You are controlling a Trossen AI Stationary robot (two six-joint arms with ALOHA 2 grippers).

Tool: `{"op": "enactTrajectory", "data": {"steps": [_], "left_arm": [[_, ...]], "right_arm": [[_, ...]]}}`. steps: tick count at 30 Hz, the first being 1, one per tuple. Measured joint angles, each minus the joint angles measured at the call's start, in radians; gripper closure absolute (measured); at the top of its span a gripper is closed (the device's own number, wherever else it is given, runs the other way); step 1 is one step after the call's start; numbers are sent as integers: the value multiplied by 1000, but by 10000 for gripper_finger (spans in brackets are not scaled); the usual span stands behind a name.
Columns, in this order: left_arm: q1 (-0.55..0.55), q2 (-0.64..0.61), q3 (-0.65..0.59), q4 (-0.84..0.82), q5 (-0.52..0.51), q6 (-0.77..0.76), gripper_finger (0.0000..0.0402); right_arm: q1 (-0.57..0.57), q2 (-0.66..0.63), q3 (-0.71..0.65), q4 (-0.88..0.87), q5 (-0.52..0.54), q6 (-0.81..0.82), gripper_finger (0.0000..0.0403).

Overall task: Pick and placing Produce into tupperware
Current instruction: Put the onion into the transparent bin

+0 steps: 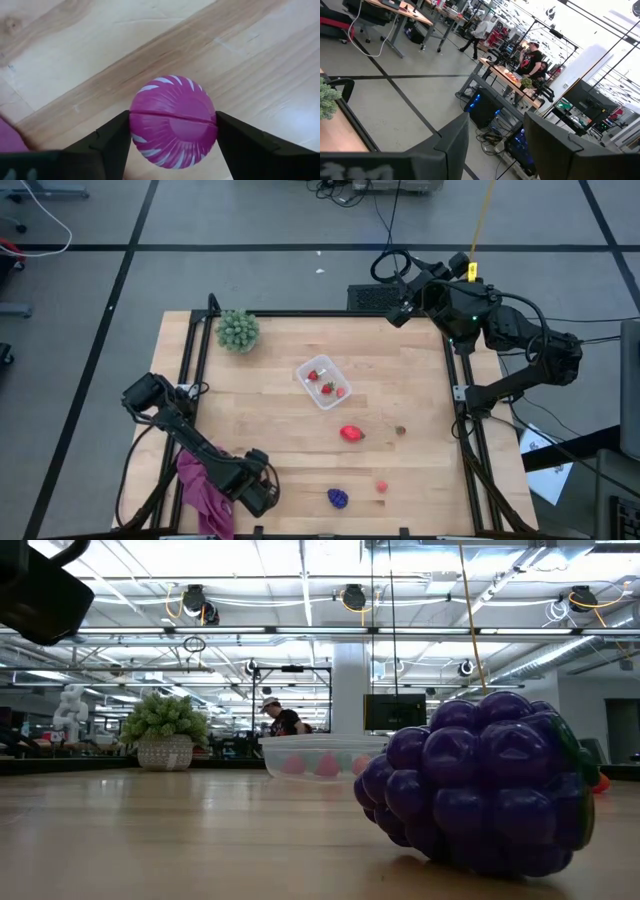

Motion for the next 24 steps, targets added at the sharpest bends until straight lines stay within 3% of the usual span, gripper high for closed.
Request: {"op": "enactTrajectory", "data": {"steps": [24], "left_arm": [[49, 0, 21, -1, 46, 87, 144]], "right_arm": [[0, 0, 0, 0, 0, 0, 222]]}}
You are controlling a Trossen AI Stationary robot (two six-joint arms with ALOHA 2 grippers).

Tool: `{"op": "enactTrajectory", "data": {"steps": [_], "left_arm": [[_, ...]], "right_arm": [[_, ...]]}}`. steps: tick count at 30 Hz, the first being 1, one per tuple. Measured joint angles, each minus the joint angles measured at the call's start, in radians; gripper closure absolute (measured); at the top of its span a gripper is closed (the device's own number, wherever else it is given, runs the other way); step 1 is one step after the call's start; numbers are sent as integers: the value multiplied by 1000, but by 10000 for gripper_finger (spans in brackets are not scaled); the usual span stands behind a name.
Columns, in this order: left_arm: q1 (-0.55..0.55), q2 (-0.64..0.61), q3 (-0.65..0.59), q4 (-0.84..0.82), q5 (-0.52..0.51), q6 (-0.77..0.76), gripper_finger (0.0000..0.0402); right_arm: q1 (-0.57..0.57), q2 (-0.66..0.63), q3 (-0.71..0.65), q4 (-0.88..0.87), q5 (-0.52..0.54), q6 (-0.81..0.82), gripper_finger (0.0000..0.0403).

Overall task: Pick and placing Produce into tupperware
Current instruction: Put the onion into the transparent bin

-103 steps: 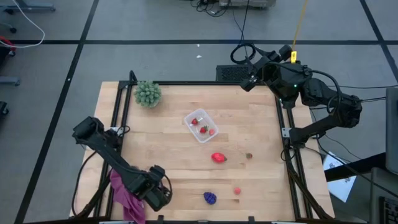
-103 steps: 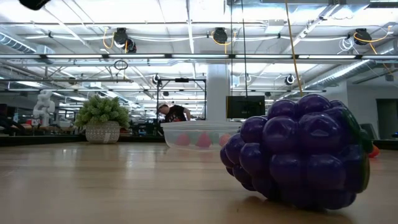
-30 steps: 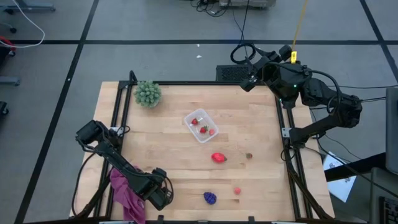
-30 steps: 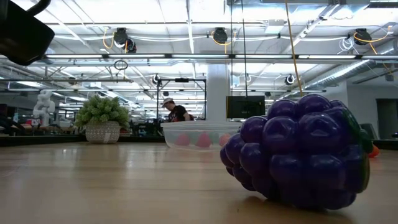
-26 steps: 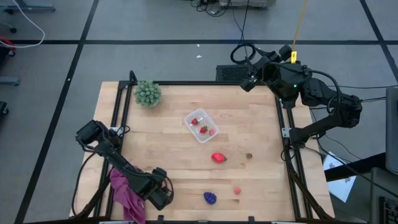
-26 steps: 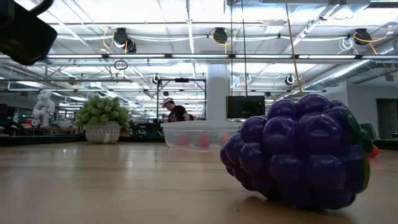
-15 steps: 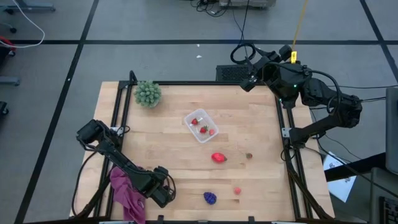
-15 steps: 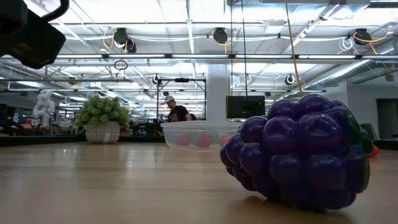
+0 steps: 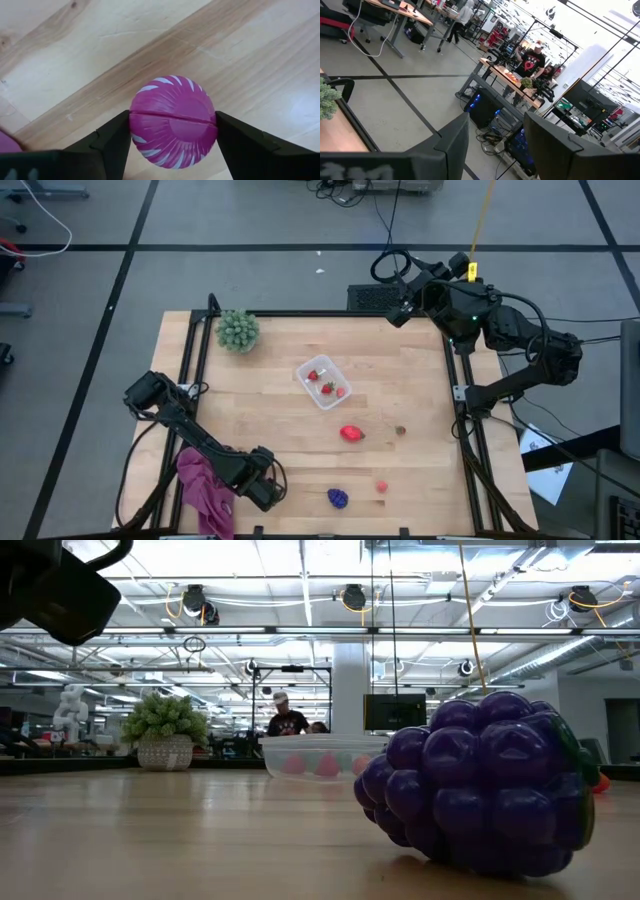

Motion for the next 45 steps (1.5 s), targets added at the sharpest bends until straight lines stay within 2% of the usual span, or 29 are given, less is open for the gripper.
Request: {"op": "enactTrajectory", "data": {"steps": [9, 19, 25, 33, 40, 45], "left_arm": [[18, -38, 2, -1, -5, 15, 132], [108, -120, 2, -3, -104, 139, 131], [227, -178, 3, 6, -186, 317, 131], [446, -239, 24, 73, -297, 644, 131], [635, -231, 110, 166, -308, 922, 131], [725, -231, 161, 157, -306, 1024, 131]], "right_arm": [[0, 0, 0, 0, 0, 0, 222], [0, 0, 0, 0, 0, 0, 222], [0, 0, 0, 1, 0, -1, 222], [0, 0, 0, 1, 0, -17, 222], [0, 0, 0, 1, 0, -35, 222], [0, 0, 0, 17, 2, -79, 222]]}}
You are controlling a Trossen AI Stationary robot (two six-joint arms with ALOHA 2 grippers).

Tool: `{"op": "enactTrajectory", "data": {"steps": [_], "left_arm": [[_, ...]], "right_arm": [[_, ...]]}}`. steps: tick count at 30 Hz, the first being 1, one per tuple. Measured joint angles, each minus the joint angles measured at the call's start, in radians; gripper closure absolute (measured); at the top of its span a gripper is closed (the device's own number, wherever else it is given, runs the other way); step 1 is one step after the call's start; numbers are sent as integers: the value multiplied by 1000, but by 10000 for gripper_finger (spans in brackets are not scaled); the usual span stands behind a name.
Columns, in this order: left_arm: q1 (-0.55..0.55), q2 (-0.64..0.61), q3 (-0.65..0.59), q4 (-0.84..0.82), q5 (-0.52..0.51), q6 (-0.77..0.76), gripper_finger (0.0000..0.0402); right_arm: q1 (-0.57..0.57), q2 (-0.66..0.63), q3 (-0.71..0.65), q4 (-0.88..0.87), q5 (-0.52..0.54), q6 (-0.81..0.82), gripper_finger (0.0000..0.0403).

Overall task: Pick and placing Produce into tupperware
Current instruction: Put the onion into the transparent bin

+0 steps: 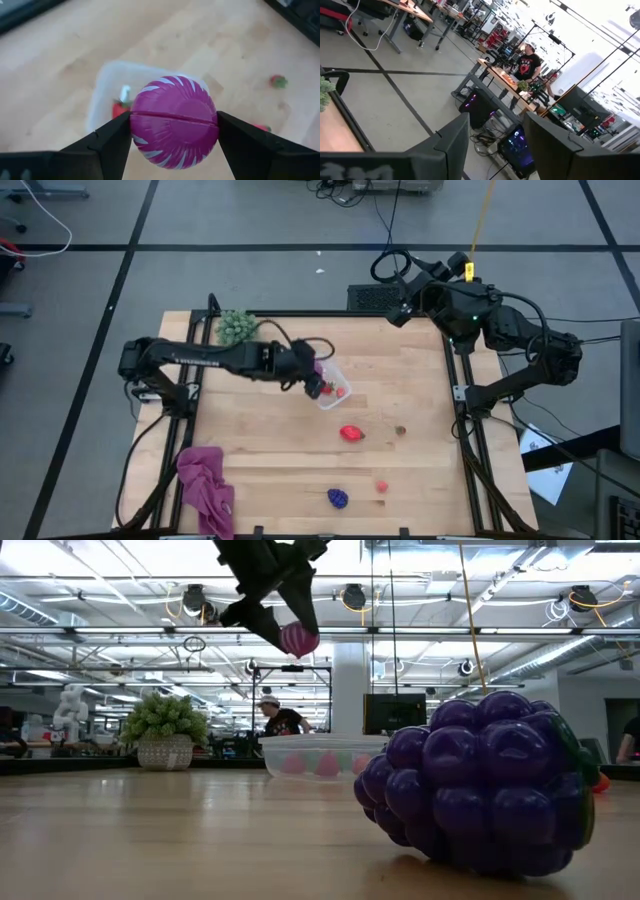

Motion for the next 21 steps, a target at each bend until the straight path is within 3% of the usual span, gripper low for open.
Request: {"op": "enactTrajectory", "data": {"steps": [11, 21], "left_arm": [[74, 28, 20, 74, 10, 115, 131], [95, 223, 18, 112, 108, 121, 131]], "right_arm": [[0, 0, 0, 108, 2, -89, 222], [-2, 0, 0, 110, 2, -90, 222]]}}
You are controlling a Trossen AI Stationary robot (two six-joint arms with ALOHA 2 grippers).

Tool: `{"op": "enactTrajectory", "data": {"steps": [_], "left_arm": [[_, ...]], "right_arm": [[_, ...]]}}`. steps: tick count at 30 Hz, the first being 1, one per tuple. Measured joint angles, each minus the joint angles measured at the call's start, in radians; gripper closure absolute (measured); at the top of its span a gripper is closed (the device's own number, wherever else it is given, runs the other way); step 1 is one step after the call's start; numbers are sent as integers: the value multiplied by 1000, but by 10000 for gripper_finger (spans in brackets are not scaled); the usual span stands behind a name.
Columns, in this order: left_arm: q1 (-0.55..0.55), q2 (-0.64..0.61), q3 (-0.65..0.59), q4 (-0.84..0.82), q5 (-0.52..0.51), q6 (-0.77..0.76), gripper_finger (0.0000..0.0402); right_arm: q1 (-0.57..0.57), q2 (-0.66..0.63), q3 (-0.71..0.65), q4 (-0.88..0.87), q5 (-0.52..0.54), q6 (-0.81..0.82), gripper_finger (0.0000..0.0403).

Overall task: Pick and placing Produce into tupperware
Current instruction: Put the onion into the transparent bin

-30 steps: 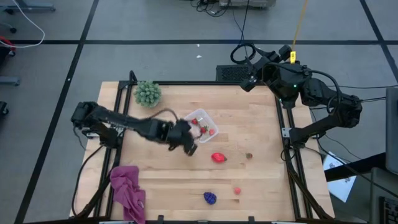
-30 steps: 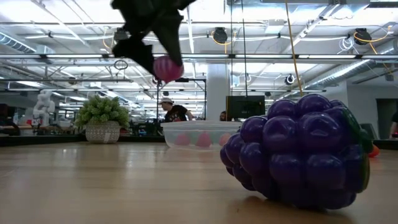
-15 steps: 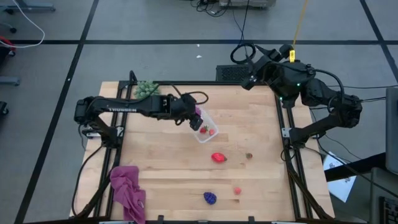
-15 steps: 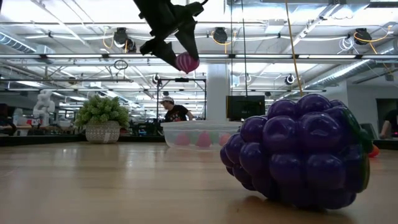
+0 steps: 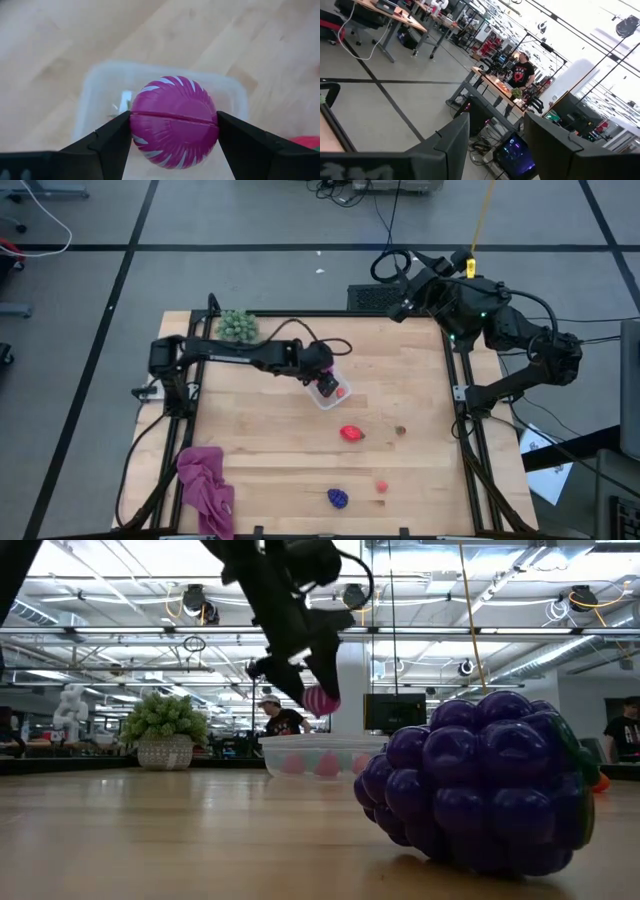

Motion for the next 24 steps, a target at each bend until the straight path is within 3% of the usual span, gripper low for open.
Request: {"op": "enactTrajectory", "data": {"steps": [12, 24], "left_arm": [[-6, 150, 0, 44, 76, -27, 131], [-5, 141, 0, 42, 84, -22, 131]], "right_arm": [[0, 0, 0, -1, 0, -15, 222], [0, 0, 0, -5, 0, -15, 222]]}}
